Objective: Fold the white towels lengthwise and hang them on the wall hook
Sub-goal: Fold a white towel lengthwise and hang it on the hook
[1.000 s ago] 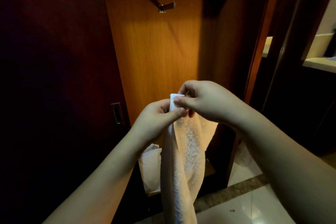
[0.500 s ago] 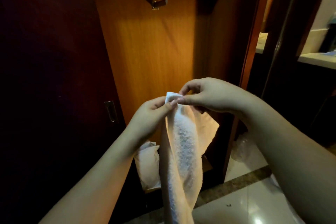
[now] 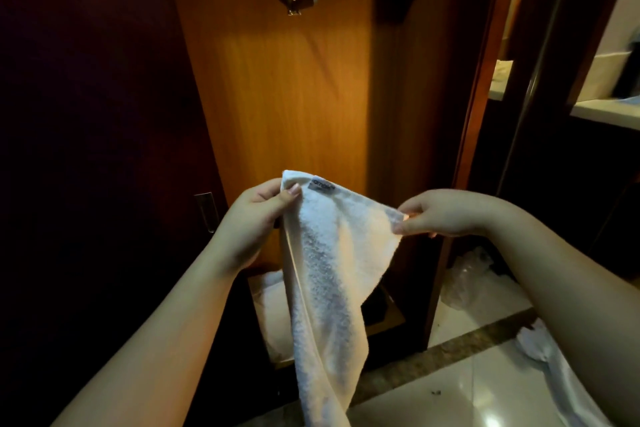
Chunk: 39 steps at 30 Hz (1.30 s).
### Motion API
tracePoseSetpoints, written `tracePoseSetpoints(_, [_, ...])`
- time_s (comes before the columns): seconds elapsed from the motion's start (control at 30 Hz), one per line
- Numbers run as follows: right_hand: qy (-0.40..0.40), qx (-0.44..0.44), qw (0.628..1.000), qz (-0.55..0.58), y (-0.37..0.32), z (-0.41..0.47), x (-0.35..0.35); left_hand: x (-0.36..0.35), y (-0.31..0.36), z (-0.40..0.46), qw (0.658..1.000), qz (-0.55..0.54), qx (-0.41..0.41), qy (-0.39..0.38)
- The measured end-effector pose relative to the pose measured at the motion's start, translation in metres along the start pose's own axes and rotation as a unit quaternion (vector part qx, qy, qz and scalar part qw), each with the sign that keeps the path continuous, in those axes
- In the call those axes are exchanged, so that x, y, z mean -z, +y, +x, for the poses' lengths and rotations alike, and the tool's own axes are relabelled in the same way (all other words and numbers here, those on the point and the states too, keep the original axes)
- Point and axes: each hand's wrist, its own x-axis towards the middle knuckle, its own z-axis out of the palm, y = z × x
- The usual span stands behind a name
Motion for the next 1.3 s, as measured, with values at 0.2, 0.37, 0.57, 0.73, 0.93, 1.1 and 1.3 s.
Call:
tracePoseSetpoints(0.2, [0.191, 0.096, 0.971, 0.111, 0.0, -0.012, 0.014, 0.02, -0.012, 0.007, 0.999, -0.026, 0.006, 0.038])
tracePoseSetpoints(0.37, [0.306, 0.146, 0.904, 0.259, 0.001, 0.004, -0.01, 0.026, -0.018, 0.012, 0.999, -0.004, 0.018, 0.047])
tracePoseSetpoints(0.57, [0.481, 0.098, 0.79, 0.368, -0.009, 0.026, -0.04, 0.007, -0.026, 0.014, 0.995, -0.034, -0.006, 0.093])
tracePoseSetpoints(0.73, [0.567, 0.104, 0.765, 0.288, -0.011, 0.036, -0.054, -0.008, -0.039, 0.014, 0.989, -0.061, 0.007, 0.137])
tracePoseSetpoints(0.93, [0.587, 0.113, 0.768, 0.23, -0.005, 0.038, -0.053, -0.011, -0.041, 0.016, 0.986, -0.064, -0.015, 0.151])
tracePoseSetpoints(1.1, [0.538, 0.041, 0.757, 0.369, -0.004, 0.044, -0.055, -0.013, -0.037, 0.02, 0.988, -0.098, 0.015, 0.115])
tracePoseSetpoints(1.3, [0.218, 0.053, 0.775, 0.591, 0.008, 0.039, -0.099, -0.011, -0.045, 0.011, 0.988, -0.109, 0.085, 0.075])
